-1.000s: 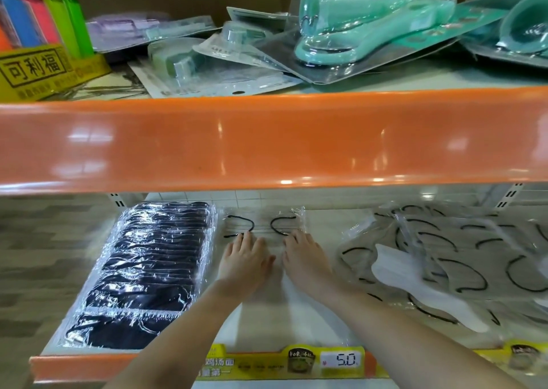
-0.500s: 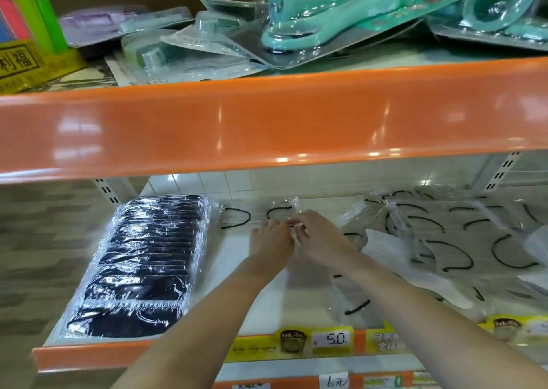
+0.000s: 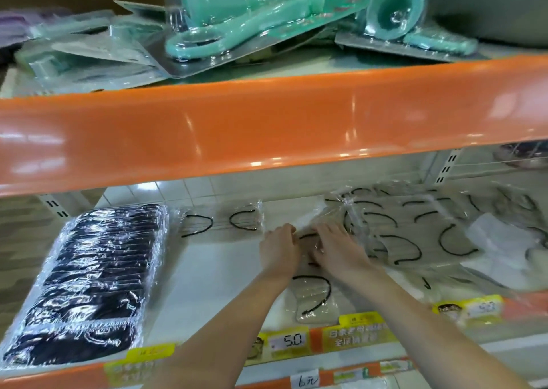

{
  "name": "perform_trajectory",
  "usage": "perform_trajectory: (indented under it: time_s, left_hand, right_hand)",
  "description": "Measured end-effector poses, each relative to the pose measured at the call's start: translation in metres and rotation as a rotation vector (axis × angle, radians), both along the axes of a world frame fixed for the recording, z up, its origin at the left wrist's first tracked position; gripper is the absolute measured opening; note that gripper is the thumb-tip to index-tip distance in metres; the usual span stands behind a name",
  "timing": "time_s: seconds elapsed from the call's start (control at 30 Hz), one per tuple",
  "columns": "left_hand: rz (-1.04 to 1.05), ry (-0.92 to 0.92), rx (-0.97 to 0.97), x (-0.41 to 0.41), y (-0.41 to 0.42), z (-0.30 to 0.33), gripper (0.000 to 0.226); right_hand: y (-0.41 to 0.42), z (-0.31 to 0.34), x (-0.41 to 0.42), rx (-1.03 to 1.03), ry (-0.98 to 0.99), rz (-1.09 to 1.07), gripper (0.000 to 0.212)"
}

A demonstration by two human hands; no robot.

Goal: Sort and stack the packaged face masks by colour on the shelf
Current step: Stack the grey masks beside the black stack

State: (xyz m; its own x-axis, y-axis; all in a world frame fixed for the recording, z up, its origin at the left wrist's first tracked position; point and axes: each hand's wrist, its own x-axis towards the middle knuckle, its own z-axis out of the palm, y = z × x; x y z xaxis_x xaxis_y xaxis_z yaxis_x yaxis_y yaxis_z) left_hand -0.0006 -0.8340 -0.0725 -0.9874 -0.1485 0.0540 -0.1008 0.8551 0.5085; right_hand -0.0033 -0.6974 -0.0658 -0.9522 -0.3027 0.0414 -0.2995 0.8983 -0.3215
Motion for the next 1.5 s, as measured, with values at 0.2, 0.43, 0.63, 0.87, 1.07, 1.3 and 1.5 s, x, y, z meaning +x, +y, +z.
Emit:
perform_trajectory:
  time_s: [0.2, 0.43, 0.63, 0.87, 1.07, 1.3, 1.5]
  left_hand:
    - [-0.002, 0.035, 0.121, -0.004, 0.003, -0.007, 0.019]
    - [-0.064, 0.117, 0.102, 0.005, 0.007, -0.003, 0.010]
    - [-0.016, 0.191, 0.329, 0.012, 0.007, 0.005, 0.017]
    - [-0.020, 0.371, 0.500, 0.016, -0.015, 0.026, 0.022]
    - [0.072, 0.441, 0.780, 0.026, -0.048, 0.050, 0.028]
    - [0.161, 0.371, 0.902, 0.033, -0.091, 0.062, 0.026]
    - [0.235, 0.383, 0.601, 0.040, -0.126, 0.048, 0.023]
  right_hand:
    - [0.006, -0.015, 0.010, -0.006, 0.066, 0.015, 0.046]
    - [0.007, -0.014, 0.016, -0.048, 0.088, 0.007, 0.045]
    - [0.012, -0.013, 0.018, -0.130, 0.055, -0.049, 0.045]
    - [0.012, -0.016, 0.015, -0.186, 0.052, -0.129, 0.030]
    - [0.008, 0.007, 0.007, -0.390, 0.052, -0.192, 0.034]
    - [-0.010, 0.030, -0.006, -1.121, -0.499, -0.211, 0.040]
    - [-0.026, 0.023, -0.001, -1.129, -0.433, -0.146, 0.011]
